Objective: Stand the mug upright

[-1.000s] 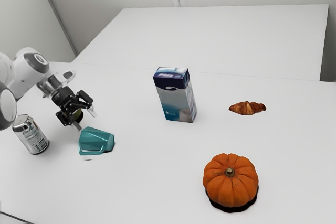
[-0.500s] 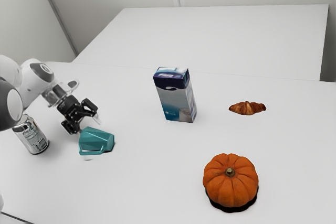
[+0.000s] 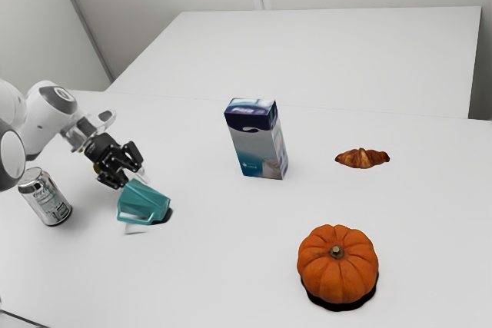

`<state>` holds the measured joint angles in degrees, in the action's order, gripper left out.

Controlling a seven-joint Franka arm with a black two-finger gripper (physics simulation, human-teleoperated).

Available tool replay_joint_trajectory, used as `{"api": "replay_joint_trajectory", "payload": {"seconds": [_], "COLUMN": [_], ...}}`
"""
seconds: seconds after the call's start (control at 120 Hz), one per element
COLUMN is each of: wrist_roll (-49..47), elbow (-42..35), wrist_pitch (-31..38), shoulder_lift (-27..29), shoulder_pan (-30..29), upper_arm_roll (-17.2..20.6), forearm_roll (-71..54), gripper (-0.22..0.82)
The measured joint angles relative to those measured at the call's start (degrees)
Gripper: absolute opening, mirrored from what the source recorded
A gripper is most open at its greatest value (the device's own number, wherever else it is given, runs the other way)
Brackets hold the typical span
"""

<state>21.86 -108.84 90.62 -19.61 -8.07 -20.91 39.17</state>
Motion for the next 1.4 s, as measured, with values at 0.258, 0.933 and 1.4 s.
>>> {"api": "replay_joint_trajectory", "payload": {"seconds": [0.258,0.933,1.4], "wrist_roll": [-0.4,-1.4,-5.0], "elbow": [0.3,-3.9,-16.2], "wrist_pitch": [-0.2,8.7,31.0], "shoulder_lift": [-0.1,13.2,18.2], "shoulder_pan": [0.5,8.8,13.4], "upper_arm_roll": [1.0,3.9,10.0], "forearm_roll": [1.0,-13.8,-42.4], "gripper": [-0.08,-0.18,-0.18]}}
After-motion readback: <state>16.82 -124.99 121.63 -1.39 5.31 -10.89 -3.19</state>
